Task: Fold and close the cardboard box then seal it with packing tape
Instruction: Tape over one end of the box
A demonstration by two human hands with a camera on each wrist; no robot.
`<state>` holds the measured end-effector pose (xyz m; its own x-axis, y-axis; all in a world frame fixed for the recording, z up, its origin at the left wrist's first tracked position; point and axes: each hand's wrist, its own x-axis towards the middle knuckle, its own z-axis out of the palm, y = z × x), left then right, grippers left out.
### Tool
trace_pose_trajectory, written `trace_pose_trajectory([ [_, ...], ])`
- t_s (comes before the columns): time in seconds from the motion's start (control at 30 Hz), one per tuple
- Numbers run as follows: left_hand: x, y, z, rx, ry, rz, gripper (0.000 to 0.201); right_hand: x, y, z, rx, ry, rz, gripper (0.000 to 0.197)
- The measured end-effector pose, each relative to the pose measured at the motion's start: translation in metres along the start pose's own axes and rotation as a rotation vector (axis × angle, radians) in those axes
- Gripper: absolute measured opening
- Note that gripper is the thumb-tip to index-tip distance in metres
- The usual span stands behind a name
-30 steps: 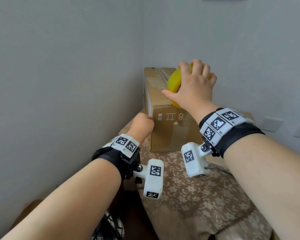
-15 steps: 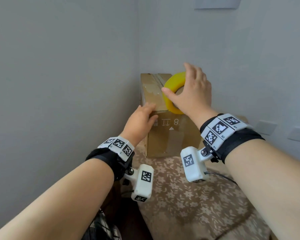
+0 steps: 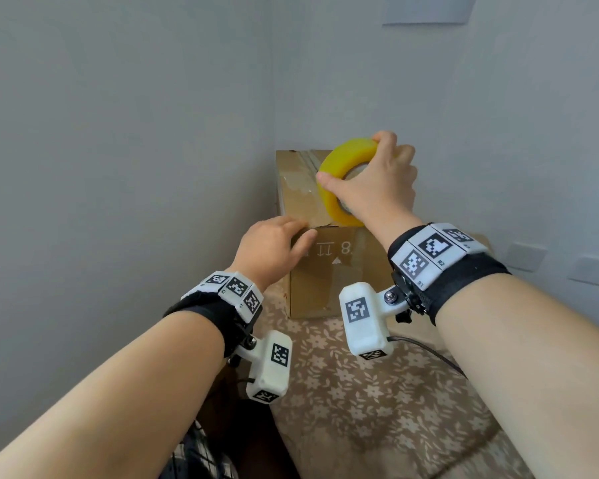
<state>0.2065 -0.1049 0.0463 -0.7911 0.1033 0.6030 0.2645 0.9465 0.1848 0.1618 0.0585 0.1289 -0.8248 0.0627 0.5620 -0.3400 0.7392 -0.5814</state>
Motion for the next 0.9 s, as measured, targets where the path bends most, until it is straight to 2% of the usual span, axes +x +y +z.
trace_pose_trajectory([
  [0.13,-0.004,-0.003,-0.002,-0.069,-0.006,-0.047,0.042,0.013,0.023,-0.02,-0.256,0.046,-0.066,0.095],
  [0.23,0.001,0.002,-0.003,-0.073,-0.041,-0.029,0.047,0.008,0.044,-0.019,-0.308,0.054,-0.057,0.096],
  [0.43,0.005,0.006,0.004,0.15,-0.202,-0.024,0.047,0.007,0.047,-0.01,-0.308,0.076,-0.085,0.096],
  [0.53,0.009,0.02,0.007,0.349,-0.278,-0.035,0.056,0.004,0.048,-0.007,-0.325,0.045,-0.095,0.097],
  [0.6,0.014,0.029,0.008,0.436,-0.306,-0.037,0.062,0.003,0.048,-0.008,-0.293,0.021,-0.065,0.093],
  [0.7,0.019,0.035,0.007,0.436,-0.323,-0.055,0.064,0.003,0.05,-0.01,-0.215,0.004,-0.002,0.089],
  [0.9,0.018,0.034,0.012,0.218,-0.305,0.057,0.064,0.0,0.051,-0.013,-0.02,-0.002,0.148,0.116],
])
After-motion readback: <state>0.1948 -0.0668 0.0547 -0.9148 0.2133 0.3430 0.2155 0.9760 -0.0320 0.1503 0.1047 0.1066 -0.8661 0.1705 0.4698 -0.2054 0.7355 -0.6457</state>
